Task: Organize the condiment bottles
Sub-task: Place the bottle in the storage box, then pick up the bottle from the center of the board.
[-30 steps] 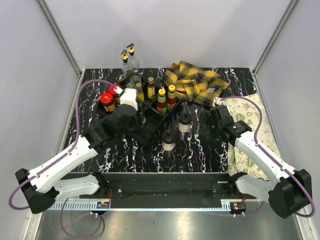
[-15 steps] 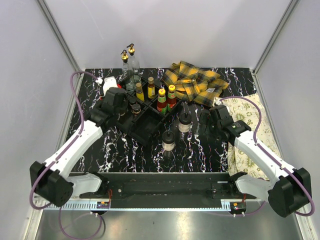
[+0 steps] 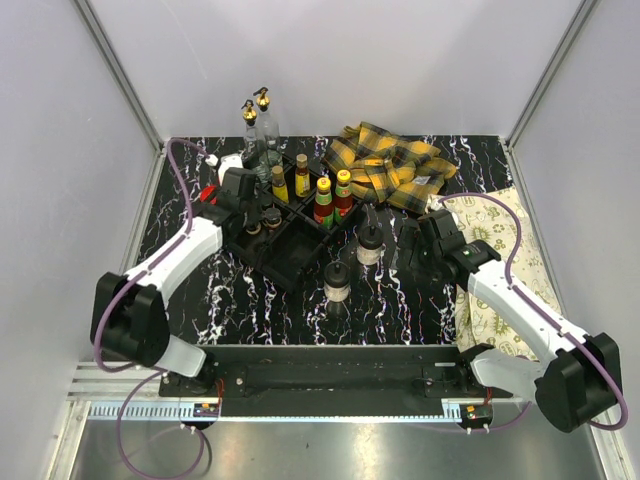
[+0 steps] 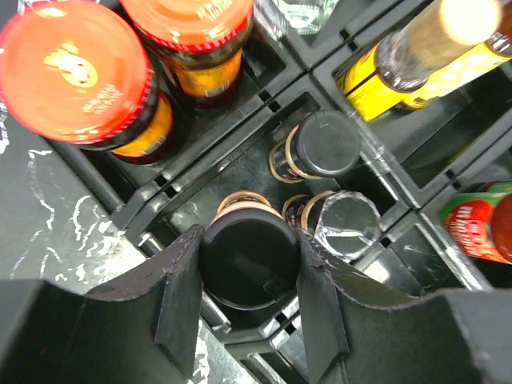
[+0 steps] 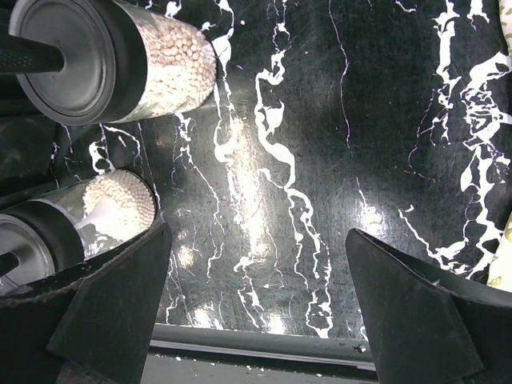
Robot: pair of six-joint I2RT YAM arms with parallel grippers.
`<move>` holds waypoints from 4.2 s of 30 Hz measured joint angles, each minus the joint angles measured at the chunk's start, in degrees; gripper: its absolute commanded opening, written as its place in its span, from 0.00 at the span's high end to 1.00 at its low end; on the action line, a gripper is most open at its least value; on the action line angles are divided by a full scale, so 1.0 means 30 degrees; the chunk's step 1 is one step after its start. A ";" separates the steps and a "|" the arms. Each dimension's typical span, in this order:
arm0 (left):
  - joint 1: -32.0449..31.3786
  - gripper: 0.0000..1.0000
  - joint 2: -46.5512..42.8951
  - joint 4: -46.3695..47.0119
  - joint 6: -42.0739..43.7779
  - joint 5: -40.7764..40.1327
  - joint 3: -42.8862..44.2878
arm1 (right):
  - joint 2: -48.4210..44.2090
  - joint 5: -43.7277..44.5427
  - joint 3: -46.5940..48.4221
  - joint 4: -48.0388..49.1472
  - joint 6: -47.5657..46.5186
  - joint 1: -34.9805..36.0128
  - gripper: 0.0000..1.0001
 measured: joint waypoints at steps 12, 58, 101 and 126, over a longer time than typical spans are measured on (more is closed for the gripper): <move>0.0131 0.87 0.2965 0.0648 0.0233 0.0415 0.0525 | 0.0270 0.0015 0.0000 0.0000 0.0000 0.0000 0.00; -0.0189 0.01 -0.6084 -0.1588 0.0554 0.0561 0.1166 | 0.0408 0.0423 -0.0007 0.0000 0.0029 0.0000 0.00; -1.2327 0.02 0.0415 0.2259 0.4102 0.3650 -0.2703 | 0.0510 0.0452 -0.0240 0.0007 0.0080 0.0000 0.00; -1.2356 1.00 0.0554 0.2076 0.4306 0.3461 -0.2361 | 0.0656 0.0452 -0.0240 0.0007 0.0087 0.0000 0.00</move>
